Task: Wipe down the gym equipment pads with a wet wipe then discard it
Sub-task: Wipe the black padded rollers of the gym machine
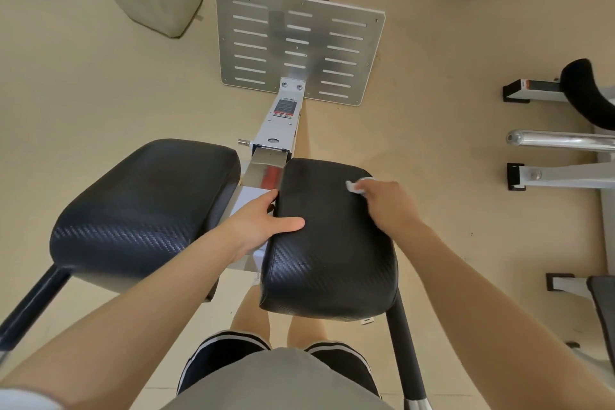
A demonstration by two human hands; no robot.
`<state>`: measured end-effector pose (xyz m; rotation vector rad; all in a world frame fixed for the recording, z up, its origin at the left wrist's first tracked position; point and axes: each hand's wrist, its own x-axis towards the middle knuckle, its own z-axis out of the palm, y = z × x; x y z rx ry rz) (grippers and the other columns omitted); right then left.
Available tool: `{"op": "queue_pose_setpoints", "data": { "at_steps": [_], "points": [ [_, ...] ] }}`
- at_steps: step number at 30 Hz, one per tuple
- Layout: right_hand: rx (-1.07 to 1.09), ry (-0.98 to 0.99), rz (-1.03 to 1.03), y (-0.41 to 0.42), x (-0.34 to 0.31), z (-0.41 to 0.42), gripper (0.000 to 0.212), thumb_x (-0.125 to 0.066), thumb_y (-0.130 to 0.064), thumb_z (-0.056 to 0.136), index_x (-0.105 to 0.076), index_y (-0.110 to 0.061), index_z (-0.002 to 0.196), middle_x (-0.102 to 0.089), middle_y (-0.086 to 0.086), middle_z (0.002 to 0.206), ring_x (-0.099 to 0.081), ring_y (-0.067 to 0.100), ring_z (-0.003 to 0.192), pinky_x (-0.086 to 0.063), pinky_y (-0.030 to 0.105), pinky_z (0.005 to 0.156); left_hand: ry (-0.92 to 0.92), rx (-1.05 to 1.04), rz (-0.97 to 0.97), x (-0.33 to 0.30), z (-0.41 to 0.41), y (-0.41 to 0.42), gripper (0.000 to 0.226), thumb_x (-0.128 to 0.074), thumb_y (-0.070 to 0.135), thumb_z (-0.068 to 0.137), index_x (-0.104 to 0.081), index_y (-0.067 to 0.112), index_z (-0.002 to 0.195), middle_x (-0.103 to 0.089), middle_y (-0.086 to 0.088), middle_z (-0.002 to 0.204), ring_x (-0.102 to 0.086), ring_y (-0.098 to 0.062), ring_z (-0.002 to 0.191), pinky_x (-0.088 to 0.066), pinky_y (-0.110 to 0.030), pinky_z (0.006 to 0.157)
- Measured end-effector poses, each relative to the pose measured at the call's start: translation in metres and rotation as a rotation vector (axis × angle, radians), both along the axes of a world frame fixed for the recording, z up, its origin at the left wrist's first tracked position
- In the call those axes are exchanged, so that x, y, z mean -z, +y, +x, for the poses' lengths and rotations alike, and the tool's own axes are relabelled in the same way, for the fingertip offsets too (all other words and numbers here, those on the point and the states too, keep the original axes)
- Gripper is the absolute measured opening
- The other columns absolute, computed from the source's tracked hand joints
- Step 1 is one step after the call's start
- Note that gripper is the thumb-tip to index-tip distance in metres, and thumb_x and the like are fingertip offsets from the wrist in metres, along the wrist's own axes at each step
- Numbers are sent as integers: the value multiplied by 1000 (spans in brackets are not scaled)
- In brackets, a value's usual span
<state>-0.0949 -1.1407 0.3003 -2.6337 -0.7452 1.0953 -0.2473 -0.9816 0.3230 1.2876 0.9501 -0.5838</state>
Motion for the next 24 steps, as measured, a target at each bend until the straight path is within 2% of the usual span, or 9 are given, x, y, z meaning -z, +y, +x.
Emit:
{"op": "queue_pose_setpoints", "data": {
  "at_steps": [2, 4, 7, 10, 13, 18, 21, 24],
  "points": [
    [48, -79, -145, -16, 0, 9, 27, -39, -23, 99, -62, -19, 114, -62, 13, 106, -59, 32, 93, -38, 27, 68, -2, -15, 6, 0, 0, -1, 63, -66, 25, 83, -36, 23, 138, -47, 5, 133, -47, -17, 119, -41, -34, 98],
    [64, -93, -181, -12, 0, 7, 29, -37, -14, 98, -60, -14, 115, -61, 17, 107, -58, 34, 94, -38, 29, 69, -12, -33, 6, -1, 0, -2, 62, -65, 25, 83, -36, 23, 138, -47, 5, 132, -47, -14, 112, -41, -32, 95],
    [-69, -80, -44, 21, -8, -21, 32, -36, -13, 96, -59, -17, 118, -58, 18, 112, -57, 34, 101, -41, 33, 79, -12, -40, -1, -3, -3, -4, 63, -64, 26, 84, -34, 25, 139, -47, 8, 126, -47, -12, 107, -42, -31, 93],
    [-228, -33, 96, 56, -19, -57, 33, -35, -17, 98, -55, -19, 125, -57, 14, 118, -55, 30, 107, -41, 31, 89, -31, -5, -24, -7, -11, -3, 67, -66, 22, 83, -32, 25, 140, -44, 6, 134, -47, -13, 114, -42, -29, 93],
    [-260, 24, 148, 69, -25, -72, 31, -37, -17, 97, -57, -16, 120, -58, 11, 116, -54, 26, 107, -39, 26, 86, -35, 31, 27, -12, -20, -4, 63, -66, 22, 83, -35, 25, 138, -45, 9, 128, -44, -13, 119, -39, -31, 98],
    [-218, 51, 178, 34, -20, -48, 33, -40, -19, 98, -58, -24, 125, -54, 8, 128, -53, 26, 114, -40, 29, 98, -46, -68, 53, -10, -27, -15, 57, -63, 23, 85, -40, 25, 137, -51, 4, 132, -49, -18, 120, -42, -41, 103],
    [-69, 39, 108, -2, -21, -26, 35, -37, -18, 98, -60, -30, 122, -57, 2, 128, -56, 26, 111, -43, 27, 90, -49, -103, 66, -6, -29, -17, 55, -63, 24, 86, -42, 26, 136, -53, 5, 131, -50, -19, 121, -41, -43, 104],
    [7, -19, -19, -27, -26, -14, 33, -35, -19, 99, -60, -24, 120, -61, 13, 114, -59, 31, 92, -39, 26, 71, -51, -132, 56, -5, -31, -18, 54, -63, 23, 86, -43, 26, 136, -54, 5, 130, -51, -20, 121, -40, -44, 105]
  ]
}}
